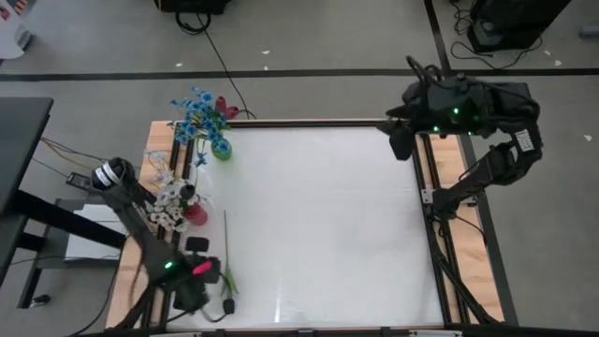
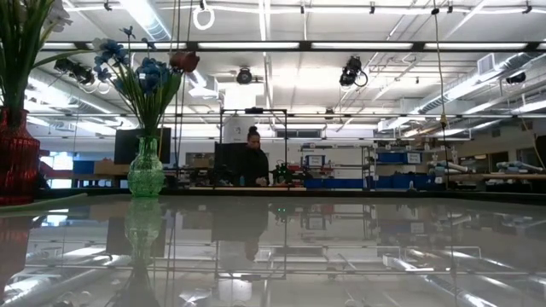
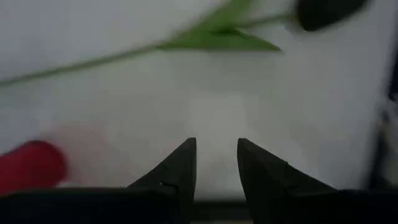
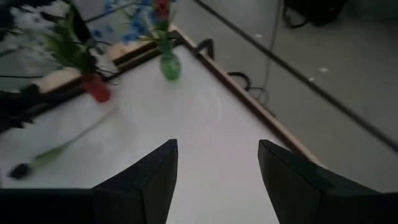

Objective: Sort flowers into vase by color
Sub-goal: Adjust the red vase

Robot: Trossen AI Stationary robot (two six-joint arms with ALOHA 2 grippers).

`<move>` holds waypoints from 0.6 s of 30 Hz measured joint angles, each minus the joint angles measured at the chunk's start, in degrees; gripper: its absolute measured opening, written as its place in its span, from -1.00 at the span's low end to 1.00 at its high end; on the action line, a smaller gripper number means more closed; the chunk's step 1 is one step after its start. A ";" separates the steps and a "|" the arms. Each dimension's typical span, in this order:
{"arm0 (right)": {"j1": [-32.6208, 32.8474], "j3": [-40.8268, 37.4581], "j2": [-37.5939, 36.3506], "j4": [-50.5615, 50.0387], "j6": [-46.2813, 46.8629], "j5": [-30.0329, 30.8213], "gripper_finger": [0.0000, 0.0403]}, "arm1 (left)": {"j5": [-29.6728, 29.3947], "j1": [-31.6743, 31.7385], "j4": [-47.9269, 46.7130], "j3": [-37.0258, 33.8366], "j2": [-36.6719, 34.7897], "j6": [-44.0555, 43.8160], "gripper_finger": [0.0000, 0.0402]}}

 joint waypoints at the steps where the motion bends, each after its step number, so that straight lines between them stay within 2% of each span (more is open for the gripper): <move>1: 1.23 0.00 0.10 0.03 1.51 0.19 0.14 | 3.77 2.22 0.48 0.24 0.02 2.33 -0.40; 6: 6.74 0.00 1.75 0.26 9.00 1.14 0.14 | 22.51 13.05 1.34 0.54 0.11 8.14 -0.40; 8: 8.81 0.00 2.66 0.25 11.69 1.28 0.15 | 27.12 16.71 -1.26 0.54 0.12 10.08 -0.40; 10: 10.63 0.00 3.59 0.16 13.65 1.52 0.15 | 27.59 19.63 -4.83 0.56 0.11 13.75 -0.40; 13: 12.72 0.00 4.80 0.13 14.81 1.68 0.15 | 24.81 24.10 -9.79 0.58 0.62 21.14 -0.40; 18: 13.99 -0.02 6.45 0.07 14.15 1.91 0.15 | 22.37 32.27 -11.76 0.61 3.91 32.31 -0.38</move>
